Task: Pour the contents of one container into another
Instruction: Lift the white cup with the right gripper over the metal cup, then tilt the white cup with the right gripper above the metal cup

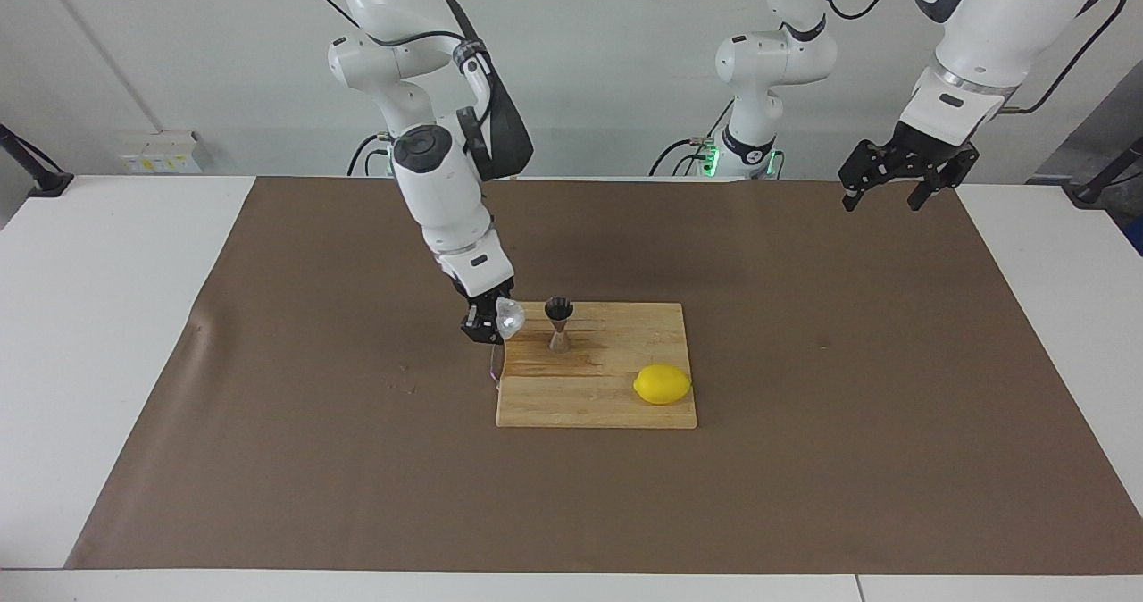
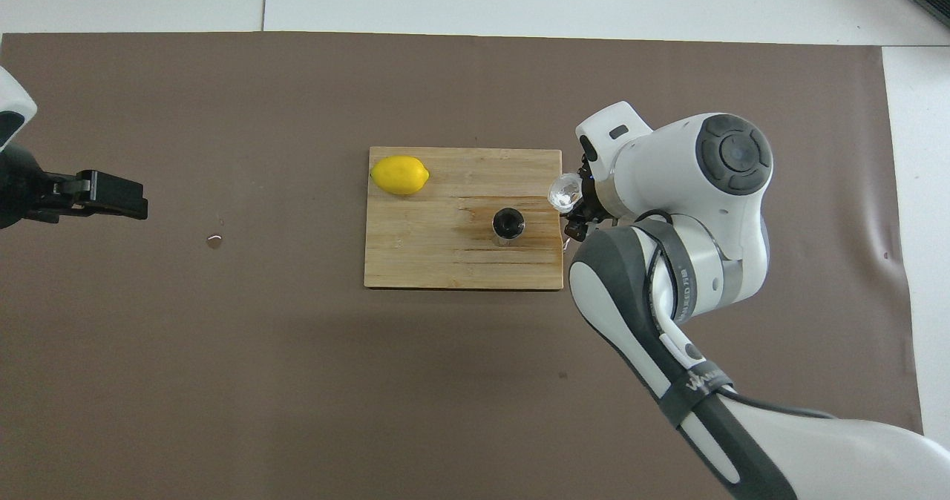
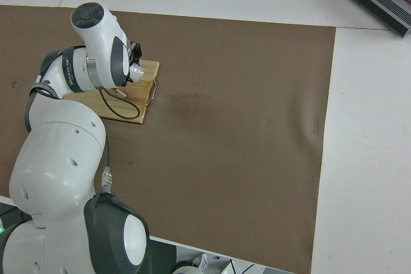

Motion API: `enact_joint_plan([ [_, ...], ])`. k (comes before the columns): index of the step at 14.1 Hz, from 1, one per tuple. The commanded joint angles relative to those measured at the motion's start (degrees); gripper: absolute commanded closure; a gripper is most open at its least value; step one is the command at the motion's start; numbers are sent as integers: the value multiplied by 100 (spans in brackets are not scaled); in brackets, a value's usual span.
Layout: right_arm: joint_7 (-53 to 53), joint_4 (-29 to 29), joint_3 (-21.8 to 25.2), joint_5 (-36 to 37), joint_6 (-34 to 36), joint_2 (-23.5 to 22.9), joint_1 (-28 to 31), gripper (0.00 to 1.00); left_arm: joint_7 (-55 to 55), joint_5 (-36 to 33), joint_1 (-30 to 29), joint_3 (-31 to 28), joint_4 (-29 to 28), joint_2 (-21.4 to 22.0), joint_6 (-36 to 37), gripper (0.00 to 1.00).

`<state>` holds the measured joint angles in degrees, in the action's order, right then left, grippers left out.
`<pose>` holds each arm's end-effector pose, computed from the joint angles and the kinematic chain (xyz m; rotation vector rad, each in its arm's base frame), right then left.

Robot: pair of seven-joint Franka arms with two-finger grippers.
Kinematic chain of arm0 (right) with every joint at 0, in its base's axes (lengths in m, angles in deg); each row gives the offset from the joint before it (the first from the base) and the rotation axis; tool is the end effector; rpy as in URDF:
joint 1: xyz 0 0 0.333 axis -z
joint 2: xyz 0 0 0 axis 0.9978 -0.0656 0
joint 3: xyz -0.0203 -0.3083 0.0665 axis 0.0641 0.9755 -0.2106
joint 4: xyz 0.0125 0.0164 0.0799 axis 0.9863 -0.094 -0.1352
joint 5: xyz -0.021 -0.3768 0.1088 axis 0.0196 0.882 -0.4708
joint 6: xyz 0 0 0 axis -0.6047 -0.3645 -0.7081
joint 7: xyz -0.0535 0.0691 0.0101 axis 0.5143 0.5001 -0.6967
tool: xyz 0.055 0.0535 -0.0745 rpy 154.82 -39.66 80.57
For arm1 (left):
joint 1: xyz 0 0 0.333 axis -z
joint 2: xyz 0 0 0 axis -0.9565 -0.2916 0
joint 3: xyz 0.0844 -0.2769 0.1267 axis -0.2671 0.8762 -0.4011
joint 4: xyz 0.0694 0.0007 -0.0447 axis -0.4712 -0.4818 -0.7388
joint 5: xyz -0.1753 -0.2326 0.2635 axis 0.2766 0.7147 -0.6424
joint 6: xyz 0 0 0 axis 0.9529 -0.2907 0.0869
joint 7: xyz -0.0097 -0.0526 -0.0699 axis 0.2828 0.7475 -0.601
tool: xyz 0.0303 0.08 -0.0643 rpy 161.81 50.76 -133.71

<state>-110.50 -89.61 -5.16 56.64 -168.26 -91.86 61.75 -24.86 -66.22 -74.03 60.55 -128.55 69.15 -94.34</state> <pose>0.5890 0.2393 0.4107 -2.4618 -1.9083 -0.2855 0.5383 -0.0599 0.6313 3.1121 -0.0400 0.0347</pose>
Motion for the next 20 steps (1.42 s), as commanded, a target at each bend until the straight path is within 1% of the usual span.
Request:
enact_joint_plan([
  [1,886,6,3,877,129,126,-344,63,-43,58,-24,-3,-201,178,-38,0],
  [6,1837,-3,-23,2232,612,284,-697,63,-34,58,-24,-3,-201,178,-38,0],
  [10,2076,-3,-24,2734,727,320,-864,63,-34,58,-24,-3,-201,178,-38,0],
  [13,2076,-3,-41,2989,736,355,-1048,63,-43,58,-24,-3,-201,178,-38,0],
  [20,2076,-20,-41,3016,657,364,-1137,63,-34,58,-24,-3,-201,178,-38,0],
])
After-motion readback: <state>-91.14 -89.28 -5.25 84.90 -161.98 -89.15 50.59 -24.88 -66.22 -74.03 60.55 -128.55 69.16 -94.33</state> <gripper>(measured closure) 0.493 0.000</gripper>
